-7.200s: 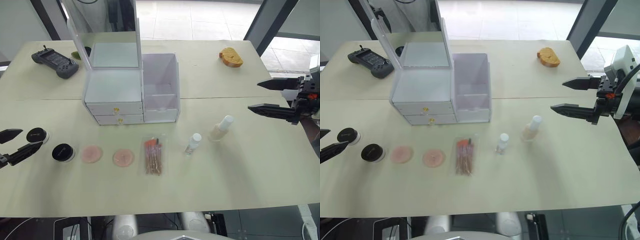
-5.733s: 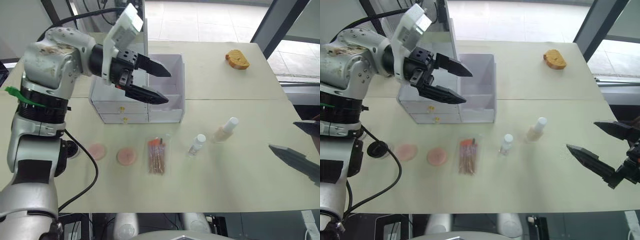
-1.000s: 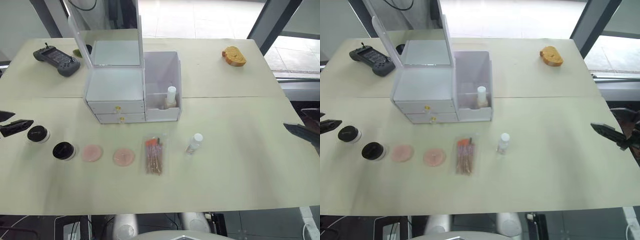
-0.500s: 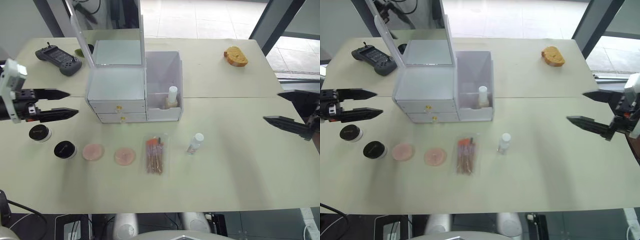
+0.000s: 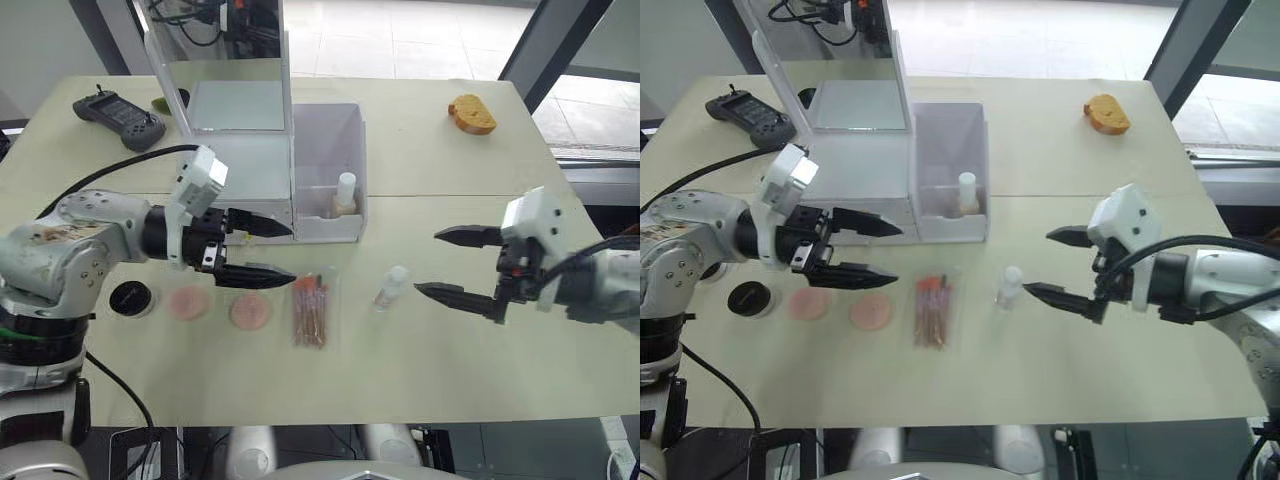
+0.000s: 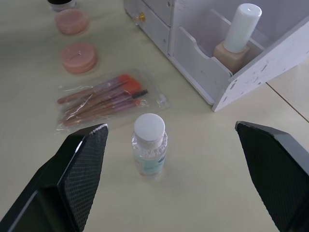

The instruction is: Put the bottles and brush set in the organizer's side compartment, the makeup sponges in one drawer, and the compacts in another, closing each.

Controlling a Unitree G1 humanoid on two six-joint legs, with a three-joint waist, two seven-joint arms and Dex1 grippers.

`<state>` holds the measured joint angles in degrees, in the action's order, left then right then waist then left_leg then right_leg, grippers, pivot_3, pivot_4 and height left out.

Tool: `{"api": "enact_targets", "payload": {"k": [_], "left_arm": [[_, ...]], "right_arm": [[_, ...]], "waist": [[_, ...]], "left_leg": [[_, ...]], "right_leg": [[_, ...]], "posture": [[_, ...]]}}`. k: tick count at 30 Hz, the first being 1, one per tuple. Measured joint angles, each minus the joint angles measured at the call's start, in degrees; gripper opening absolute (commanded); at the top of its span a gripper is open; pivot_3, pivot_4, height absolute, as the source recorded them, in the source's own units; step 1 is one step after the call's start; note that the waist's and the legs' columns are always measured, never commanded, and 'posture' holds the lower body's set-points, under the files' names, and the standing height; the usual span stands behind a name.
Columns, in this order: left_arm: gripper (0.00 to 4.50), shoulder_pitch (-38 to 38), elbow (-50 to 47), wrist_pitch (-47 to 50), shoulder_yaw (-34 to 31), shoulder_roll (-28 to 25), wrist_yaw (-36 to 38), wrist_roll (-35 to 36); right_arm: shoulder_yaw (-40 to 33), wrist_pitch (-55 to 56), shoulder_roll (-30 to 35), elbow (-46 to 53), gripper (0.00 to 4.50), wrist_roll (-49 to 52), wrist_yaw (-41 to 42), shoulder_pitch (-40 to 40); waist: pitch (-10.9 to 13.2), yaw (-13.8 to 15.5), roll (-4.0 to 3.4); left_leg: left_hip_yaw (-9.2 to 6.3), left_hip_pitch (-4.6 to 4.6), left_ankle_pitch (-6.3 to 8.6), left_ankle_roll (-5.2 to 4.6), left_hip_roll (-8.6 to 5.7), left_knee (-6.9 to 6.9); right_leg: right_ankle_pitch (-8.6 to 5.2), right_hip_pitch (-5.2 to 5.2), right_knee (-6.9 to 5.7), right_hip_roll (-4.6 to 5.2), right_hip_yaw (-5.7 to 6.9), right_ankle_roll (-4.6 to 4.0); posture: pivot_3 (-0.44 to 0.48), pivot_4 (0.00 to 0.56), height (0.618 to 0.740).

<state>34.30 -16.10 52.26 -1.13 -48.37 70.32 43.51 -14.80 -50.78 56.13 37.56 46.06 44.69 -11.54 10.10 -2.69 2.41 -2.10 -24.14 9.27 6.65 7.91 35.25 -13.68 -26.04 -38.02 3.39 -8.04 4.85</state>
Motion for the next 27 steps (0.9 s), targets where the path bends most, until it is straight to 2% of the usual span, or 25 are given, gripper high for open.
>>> {"api": "enact_targets", "payload": {"k": [7,10,12,22,25,27], "left_arm": [[4.50,-0.9,-3.1,1.4,0.6,0.7,-2.8,1.3],[4.50,-1.7,-3.2,1.0,1.6,0.0,-2.7,0.3],[4.50,-2.1,-3.2,0.8,1.7,-0.3,-2.7,-0.2],[4.50,-3.0,-3.3,0.2,2.6,-1.8,-2.1,-0.6],[4.50,-3.0,-3.3,0.1,2.6,-1.9,-2.0,-0.6],[4.50,-3.0,-3.3,0.0,2.6,-2.2,-1.7,-0.7]], "right_arm": [[5.4,-1.1,-5.1,-1.0,4.48,-0.3,-4.8,-1.4],[7.5,-1.2,-5.1,-0.9,3.90,-0.3,-4.9,-1.8],[8.9,-1.1,-5.1,-0.9,3.29,-0.6,-4.9,-1.8],[12.1,-0.4,-5.3,-1.1,3.29,-4.8,-5.1,-1.8],[12.3,0.1,-6.6,-1.1,2.65,-5.2,-5.1,-1.8],[12.3,0.1,-7.2,-1.1,1.98,-5.3,-5.0,-2.0]], "waist": [[0.0,0.2,0.00],[0.0,0.2,0.00],[0.0,0.2,0.00],[0.0,0.2,0.00],[0.0,0.2,0.00],[0.0,0.2,0.00]], "left_leg": [[-0.01,0.00,0.01,-0.02,-0.01,0.01],[-0.01,-0.01,0.01,-0.02,-0.01,0.01],[-0.02,-0.01,0.01,-0.02,-0.01,0.01],[-0.01,-0.02,0.01,-0.02,-0.01,0.02],[-0.01,-0.02,0.01,-0.02,-0.01,0.02],[-0.02,-0.02,0.01,-0.02,-0.01,0.02]], "right_leg": [[0.00,0.00,0.01,-0.01,0.00,-0.01],[-0.01,0.01,0.02,0.00,0.00,-0.02],[-0.01,0.01,0.02,-0.01,0.00,-0.03],[-0.07,0.00,0.02,-0.01,0.00,-0.12],[-0.07,0.01,0.02,-0.01,0.00,-0.12],[-0.07,0.00,0.02,-0.01,0.00,-0.11]], "posture": [[0.000,0.150,0.705],[0.000,0.150,0.705],[0.000,0.150,0.705],[0.000,0.150,0.705],[0.000,0.150,0.705],[0.000,0.150,0.705]]}}
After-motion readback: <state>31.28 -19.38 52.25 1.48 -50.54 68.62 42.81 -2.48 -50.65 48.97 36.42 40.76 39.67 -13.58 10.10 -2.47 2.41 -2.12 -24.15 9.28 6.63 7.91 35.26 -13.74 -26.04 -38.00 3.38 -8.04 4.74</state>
